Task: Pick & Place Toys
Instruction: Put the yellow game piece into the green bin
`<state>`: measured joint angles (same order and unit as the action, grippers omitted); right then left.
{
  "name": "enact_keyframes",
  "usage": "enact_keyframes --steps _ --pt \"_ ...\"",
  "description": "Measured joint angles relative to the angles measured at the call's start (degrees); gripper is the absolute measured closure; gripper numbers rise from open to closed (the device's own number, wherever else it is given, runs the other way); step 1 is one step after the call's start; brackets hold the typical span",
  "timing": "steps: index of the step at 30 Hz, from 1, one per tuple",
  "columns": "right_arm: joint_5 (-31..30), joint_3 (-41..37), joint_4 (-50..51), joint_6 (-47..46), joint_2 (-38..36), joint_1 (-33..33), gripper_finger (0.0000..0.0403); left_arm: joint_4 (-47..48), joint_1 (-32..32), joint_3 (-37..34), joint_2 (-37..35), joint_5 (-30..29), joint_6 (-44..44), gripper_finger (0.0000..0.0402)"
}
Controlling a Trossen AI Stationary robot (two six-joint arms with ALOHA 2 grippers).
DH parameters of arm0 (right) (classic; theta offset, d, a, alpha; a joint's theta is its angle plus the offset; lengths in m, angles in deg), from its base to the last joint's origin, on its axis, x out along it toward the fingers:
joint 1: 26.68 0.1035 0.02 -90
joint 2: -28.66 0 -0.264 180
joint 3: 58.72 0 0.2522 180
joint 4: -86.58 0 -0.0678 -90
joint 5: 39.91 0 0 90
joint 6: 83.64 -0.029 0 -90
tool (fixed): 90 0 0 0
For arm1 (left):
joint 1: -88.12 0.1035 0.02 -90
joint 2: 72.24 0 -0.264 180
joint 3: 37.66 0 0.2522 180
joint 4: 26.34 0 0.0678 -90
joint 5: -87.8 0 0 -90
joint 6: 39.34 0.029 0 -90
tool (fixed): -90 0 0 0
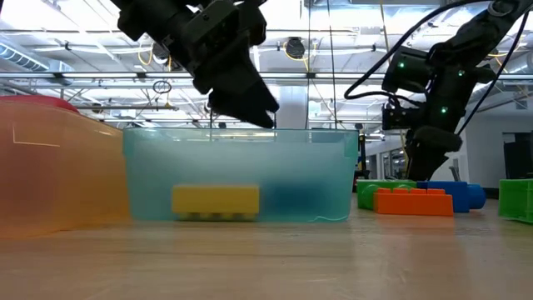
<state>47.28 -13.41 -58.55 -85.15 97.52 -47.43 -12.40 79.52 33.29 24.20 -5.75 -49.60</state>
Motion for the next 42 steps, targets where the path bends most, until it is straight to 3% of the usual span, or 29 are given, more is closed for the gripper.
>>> enact_keyframes --steps 8,16,25,29,34,42 --pt "0.0 0.0 -1.9 0.8 -1.9 0.2 0.0291 -3.1 0.0 0.0 0.0 0.0 0.0 0.0094" --pt "-0.1 0.0 -6.5 3.9 -6.8 4.1 0.0315 -3.5 0.0 0.0 0.0 0.0 2.4 0.0098" --pt "0.1 0.0 -13.4 5.4 -12.0 11.9 0.0310 -4.3 0.0 0.0 0.0 0.0 2.5 0.0104" --pt "0.3 0.0 -16.7 5.8 -12.1 15.5 0.0308 -6.2 0.0 0.0 0.0 -0.8 2.6 0.0105" --pt "6.1 0.0 -22.1 7.1 -11.6 18.6 0.0308 -11.1 0.2 0.0 0.0 -6.0 4.2 0.0105" --pt "6.1 0.1 -32.2 7.7 -6.3 22.8 0.0308 -17.2 1.6 0.0 0.0 -9.1 5.0 0.0108"
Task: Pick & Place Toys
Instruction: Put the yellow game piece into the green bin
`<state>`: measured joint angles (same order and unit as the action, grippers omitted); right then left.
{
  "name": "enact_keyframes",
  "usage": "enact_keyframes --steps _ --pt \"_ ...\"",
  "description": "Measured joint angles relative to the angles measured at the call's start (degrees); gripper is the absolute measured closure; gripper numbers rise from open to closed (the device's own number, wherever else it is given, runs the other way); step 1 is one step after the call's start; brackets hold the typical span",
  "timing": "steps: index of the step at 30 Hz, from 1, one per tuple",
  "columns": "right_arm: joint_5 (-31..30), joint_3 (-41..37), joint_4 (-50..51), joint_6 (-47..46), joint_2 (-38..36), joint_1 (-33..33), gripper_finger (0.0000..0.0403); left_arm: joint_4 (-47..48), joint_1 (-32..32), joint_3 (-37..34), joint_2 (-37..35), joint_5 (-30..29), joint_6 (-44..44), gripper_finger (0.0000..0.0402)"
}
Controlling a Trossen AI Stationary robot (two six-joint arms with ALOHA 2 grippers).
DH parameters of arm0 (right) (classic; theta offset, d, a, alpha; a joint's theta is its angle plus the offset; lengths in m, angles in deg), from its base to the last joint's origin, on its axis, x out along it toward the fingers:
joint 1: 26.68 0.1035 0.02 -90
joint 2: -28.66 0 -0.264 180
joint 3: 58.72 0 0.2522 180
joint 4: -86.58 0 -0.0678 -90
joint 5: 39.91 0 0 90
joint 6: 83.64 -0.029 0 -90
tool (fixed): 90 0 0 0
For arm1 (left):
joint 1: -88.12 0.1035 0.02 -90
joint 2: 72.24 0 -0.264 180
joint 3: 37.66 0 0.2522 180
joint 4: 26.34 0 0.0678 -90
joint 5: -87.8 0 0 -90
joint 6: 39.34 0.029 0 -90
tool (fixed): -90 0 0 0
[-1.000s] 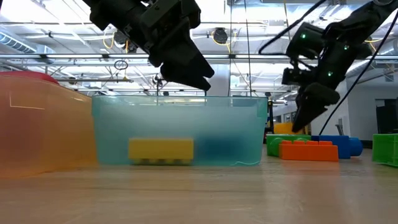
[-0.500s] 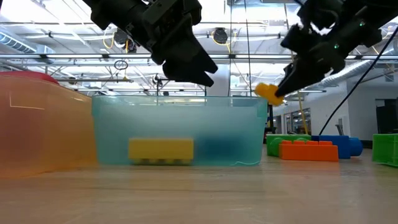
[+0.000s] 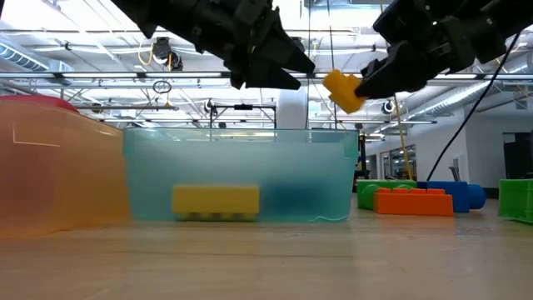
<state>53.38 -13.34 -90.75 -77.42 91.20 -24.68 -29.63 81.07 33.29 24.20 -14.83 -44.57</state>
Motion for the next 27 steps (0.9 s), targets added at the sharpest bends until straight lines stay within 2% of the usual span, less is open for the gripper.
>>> enact_keyframes --steps 8,12,20,27 --pt "0.0 0.0 -12.7 3.3 7.4 0.4 0.0307 -1.3 0.3 0.0 0.0 -0.8 -1.0 0.0108" --pt "0.0 0.1 -14.4 3.6 8.9 -0.1 0.0307 -1.5 0.2 0.0 0.0 0.7 -0.7 0.0108" --pt "0.0 1.0 -13.7 3.5 9.5 0.3 0.0307 -7.2 0.2 0.0 4.7 0.7 2.4 0.0108" --pt "0.0 1.0 -12.7 4.1 9.5 0.3 0.0307 -8.2 0.2 -0.1 3.8 1.2 2.6 0.0108"
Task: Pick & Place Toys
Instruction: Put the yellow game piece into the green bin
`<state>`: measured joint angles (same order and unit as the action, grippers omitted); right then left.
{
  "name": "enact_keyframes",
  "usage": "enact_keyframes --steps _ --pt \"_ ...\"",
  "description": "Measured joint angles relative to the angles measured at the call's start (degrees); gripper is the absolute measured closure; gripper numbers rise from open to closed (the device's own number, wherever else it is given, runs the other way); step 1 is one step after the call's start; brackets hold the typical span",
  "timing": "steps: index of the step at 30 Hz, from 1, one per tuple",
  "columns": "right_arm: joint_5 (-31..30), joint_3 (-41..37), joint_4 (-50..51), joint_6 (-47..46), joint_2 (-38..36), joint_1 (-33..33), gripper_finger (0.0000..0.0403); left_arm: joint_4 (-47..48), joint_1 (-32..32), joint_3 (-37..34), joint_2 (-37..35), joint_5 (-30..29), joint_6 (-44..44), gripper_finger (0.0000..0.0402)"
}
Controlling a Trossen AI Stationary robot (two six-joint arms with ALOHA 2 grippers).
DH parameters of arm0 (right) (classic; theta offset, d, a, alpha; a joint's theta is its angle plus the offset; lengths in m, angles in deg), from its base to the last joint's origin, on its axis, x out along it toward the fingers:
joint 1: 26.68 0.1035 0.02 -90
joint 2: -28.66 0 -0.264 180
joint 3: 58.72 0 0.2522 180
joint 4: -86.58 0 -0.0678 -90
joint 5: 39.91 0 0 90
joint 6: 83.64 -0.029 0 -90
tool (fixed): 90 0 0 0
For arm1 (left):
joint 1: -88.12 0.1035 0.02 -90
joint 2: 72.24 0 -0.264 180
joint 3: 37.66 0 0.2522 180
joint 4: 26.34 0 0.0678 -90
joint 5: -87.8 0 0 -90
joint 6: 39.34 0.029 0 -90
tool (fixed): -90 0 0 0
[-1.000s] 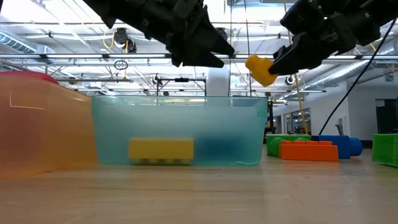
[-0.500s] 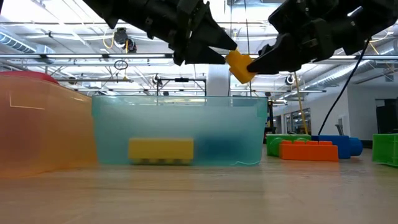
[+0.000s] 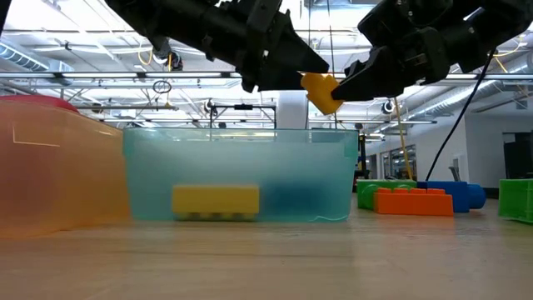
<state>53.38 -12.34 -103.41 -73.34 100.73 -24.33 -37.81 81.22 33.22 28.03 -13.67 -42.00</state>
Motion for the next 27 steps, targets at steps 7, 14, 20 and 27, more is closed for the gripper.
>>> enact_keyframes --steps 7,14,20,27 --pt "-0.1 0.0 0.0 0.5 0.0 0.0 0.0307 0.8 0.0 0.0 0.0 0.9 -0.7 0.0138" --pt "-0.3 0.0 0.2 0.1 0.0 0.0 0.0307 0.4 0.2 0.0 0.0 0.8 -0.8 0.0269" --pt "-0.2 0.0 0.2 -0.4 -0.1 0.0 0.0289 -0.7 0.5 0.0 0.1 1.6 -1.0 0.0289" --pt "-5.7 0.0 3.6 -5.1 -3.4 0.0 0.0230 1.1 0.6 0.1 -4.0 2.8 -2.7 0.0289"
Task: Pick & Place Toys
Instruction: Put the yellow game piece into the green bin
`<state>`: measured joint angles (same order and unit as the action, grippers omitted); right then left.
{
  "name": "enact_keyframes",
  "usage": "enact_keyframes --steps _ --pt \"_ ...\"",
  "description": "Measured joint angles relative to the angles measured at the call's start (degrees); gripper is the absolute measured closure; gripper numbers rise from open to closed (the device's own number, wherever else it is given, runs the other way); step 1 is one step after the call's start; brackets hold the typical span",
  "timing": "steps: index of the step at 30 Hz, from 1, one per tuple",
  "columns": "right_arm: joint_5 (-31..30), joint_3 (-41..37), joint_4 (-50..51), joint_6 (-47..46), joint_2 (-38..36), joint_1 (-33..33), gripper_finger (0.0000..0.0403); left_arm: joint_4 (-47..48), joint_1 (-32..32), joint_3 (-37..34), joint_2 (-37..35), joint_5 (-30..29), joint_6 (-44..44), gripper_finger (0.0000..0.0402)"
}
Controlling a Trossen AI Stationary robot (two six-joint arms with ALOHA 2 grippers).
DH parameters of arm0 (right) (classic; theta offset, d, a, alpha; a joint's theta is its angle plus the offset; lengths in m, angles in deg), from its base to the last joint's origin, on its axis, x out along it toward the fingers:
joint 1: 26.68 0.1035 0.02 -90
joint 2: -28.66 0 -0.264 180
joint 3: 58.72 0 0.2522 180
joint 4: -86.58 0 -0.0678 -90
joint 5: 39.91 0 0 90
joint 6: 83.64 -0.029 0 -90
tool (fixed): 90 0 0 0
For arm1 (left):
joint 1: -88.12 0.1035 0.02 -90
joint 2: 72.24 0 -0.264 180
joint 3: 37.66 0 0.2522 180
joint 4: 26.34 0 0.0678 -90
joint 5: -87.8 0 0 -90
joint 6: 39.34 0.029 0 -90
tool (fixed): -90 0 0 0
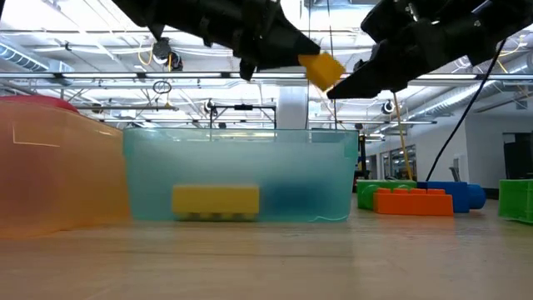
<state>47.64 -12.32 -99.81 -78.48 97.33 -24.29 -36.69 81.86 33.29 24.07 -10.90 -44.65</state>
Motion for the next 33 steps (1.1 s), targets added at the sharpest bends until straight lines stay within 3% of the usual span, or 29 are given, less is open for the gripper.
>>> enact_keyframes --steps 4,10,17,22,28,30,33 --pt "-5.4 0.0 6.0 0.4 -4.8 -0.1 0.0198 5.2 -0.5 0.0 -2.3 4.3 -0.4 0.0289" --pt "-5.5 0.0 13.4 0.1 -12.2 0.0 0.0171 19.2 -0.8 0.0 -5.2 5.5 -2.6 0.0289" --pt "-10.0 0.0 19.3 -2.8 -18.9 -0.1 0.0171 29.5 -1.9 0.0 -4.7 14.1 -3.4 0.0289" --pt "-11.0 0.0 20.3 -3.0 -20.1 -0.1 0.0178 30.6 -2.6 -1.9 -4.6 17.8 -4.8 0.0289" --pt "-11.0 0.0 26.1 -5.5 -20.0 -0.1 0.0181 34.9 -2.3 -5.4 -4.6 14.6 -10.9 0.0289" --pt "-10.8 0.0 31.0 -10.3 -20.0 -0.1 0.0179 34.5 -2.3 -6.0 -4.6 11.9 -11.6 0.0264" --pt "-10.8 0.0 40.1 -14.8 -20.0 -0.1 0.0174 32.4 -2.3 -6.0 -4.6 10.0 -11.5 0.0189"
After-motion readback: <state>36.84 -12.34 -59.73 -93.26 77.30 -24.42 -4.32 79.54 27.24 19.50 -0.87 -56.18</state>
